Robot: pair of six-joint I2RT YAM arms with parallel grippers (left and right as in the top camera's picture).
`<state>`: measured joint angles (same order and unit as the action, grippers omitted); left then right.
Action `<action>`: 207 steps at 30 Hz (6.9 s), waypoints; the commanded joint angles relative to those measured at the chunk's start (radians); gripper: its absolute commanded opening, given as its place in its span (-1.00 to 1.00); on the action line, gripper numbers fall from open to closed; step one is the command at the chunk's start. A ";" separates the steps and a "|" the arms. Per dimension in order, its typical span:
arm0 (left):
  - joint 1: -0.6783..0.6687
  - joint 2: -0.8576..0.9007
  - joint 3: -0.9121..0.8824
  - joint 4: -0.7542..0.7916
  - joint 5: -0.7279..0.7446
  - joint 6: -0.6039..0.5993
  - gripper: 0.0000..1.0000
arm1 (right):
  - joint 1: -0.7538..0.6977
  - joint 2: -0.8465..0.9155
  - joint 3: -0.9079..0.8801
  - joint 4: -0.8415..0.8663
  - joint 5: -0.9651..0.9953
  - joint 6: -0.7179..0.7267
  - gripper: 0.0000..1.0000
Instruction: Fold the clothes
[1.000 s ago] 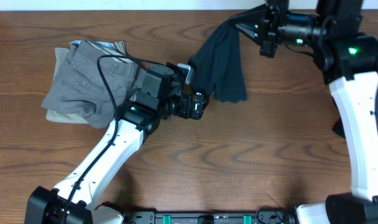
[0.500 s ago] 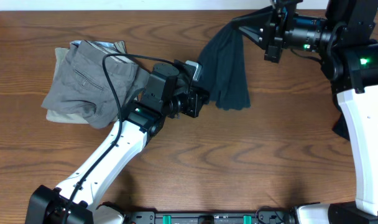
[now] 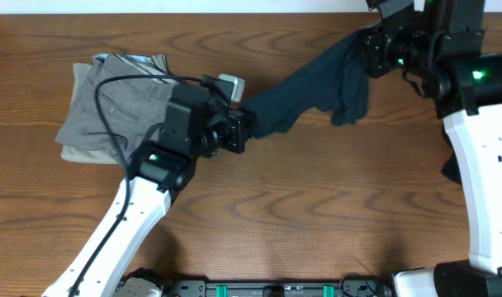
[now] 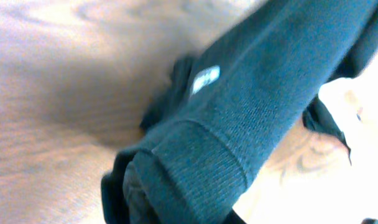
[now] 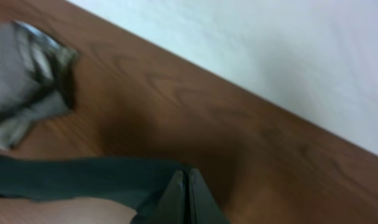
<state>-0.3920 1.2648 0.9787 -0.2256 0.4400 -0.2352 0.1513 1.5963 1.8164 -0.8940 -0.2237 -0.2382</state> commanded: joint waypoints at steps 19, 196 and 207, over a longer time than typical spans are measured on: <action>0.010 -0.059 0.023 -0.015 -0.243 0.024 -0.84 | -0.006 0.289 0.003 -0.093 0.085 -0.032 -0.98; 0.022 0.000 0.047 0.064 -0.417 0.179 -0.28 | -0.220 0.047 -0.190 0.283 -0.031 0.338 -0.30; 0.042 0.035 0.103 -0.195 -0.391 0.148 0.48 | -0.349 0.188 -0.190 0.113 -0.128 0.357 0.15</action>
<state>-0.3504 1.3453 1.0386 -0.3927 0.0452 -0.0887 -0.1661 1.8107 1.6180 -0.7612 -0.2966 0.1074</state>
